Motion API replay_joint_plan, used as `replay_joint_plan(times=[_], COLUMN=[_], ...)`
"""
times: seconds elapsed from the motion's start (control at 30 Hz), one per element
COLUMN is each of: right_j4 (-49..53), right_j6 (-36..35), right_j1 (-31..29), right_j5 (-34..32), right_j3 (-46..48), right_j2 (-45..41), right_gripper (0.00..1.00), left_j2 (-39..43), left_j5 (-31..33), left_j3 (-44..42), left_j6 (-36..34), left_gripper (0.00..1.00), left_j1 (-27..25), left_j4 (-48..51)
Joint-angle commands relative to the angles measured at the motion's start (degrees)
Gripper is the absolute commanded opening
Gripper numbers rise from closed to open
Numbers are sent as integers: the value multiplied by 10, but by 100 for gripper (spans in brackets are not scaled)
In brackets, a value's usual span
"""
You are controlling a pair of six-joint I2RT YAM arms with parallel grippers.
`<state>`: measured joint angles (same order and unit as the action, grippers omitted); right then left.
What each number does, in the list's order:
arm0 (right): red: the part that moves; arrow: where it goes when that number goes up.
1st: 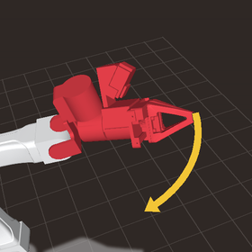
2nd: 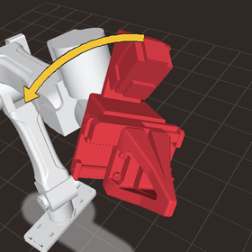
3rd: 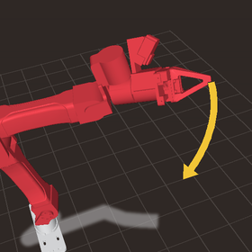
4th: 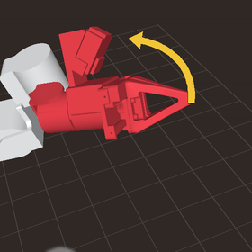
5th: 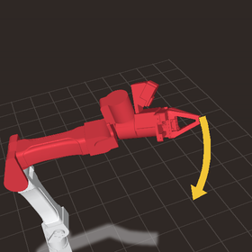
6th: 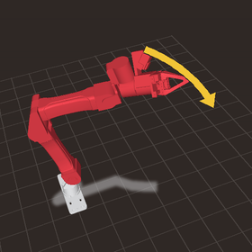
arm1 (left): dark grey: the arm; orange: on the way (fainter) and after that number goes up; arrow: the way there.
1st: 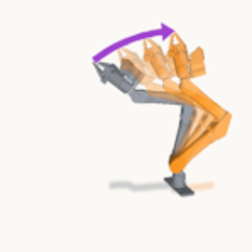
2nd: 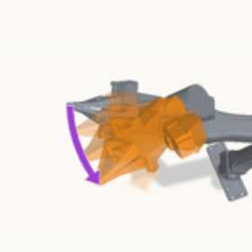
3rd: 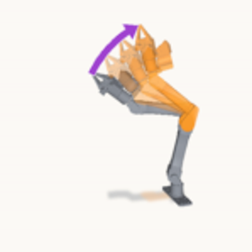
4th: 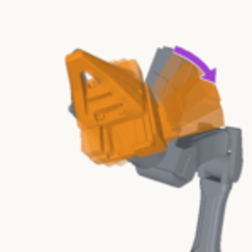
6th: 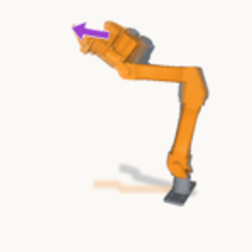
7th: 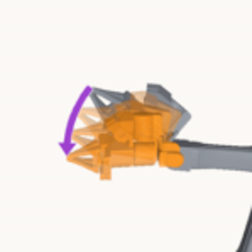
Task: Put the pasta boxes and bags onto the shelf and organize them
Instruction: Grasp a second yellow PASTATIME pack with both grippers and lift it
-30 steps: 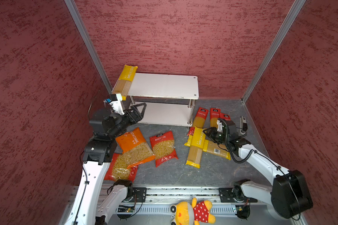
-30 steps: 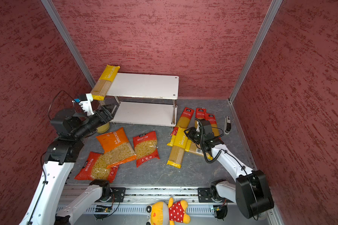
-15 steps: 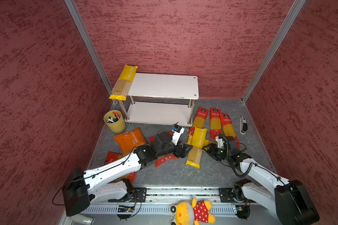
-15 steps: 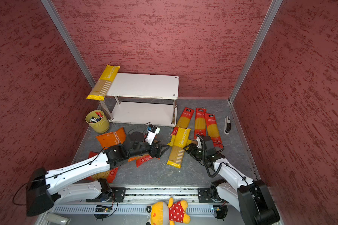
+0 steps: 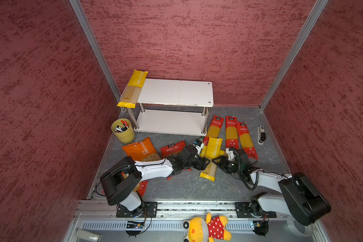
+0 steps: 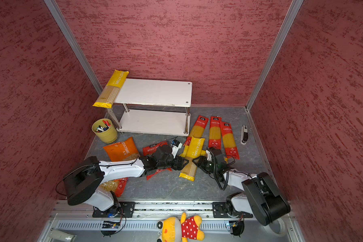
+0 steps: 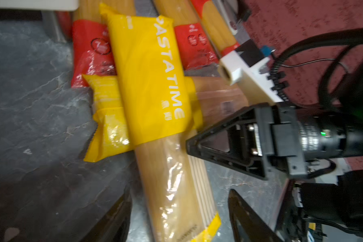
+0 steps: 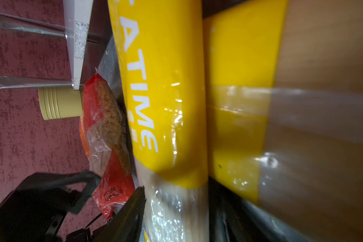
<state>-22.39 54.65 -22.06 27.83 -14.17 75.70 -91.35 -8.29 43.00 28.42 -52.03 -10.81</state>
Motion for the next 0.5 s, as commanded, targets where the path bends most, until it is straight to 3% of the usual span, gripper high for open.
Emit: replay_joint_plan(times=[0.0,0.13,0.27,0.4,0.47], right_j4=[-115,-181,-146,-180,-212], right_j6=[7,2,-15,1,15], right_j1=[-18,-44,-50,-51,-52], right_j5=[-3,22,1,-8,-13], right_j3=[9,12,-2,5,16], right_j2=[19,11,12,53,63], right_gripper=[55,48,46,47,42], left_j2=[-23,-47,-65,-79,-77], left_j5=[-34,-32,-54,-73,-74], left_j3=[3,2,-20,-29,-29], left_j6=[56,85,123,141,141], left_gripper=[67,62,48,41,39], left_j1=[5,11,28,34,33], left_j4=[-27,-23,-69,-98,-99])
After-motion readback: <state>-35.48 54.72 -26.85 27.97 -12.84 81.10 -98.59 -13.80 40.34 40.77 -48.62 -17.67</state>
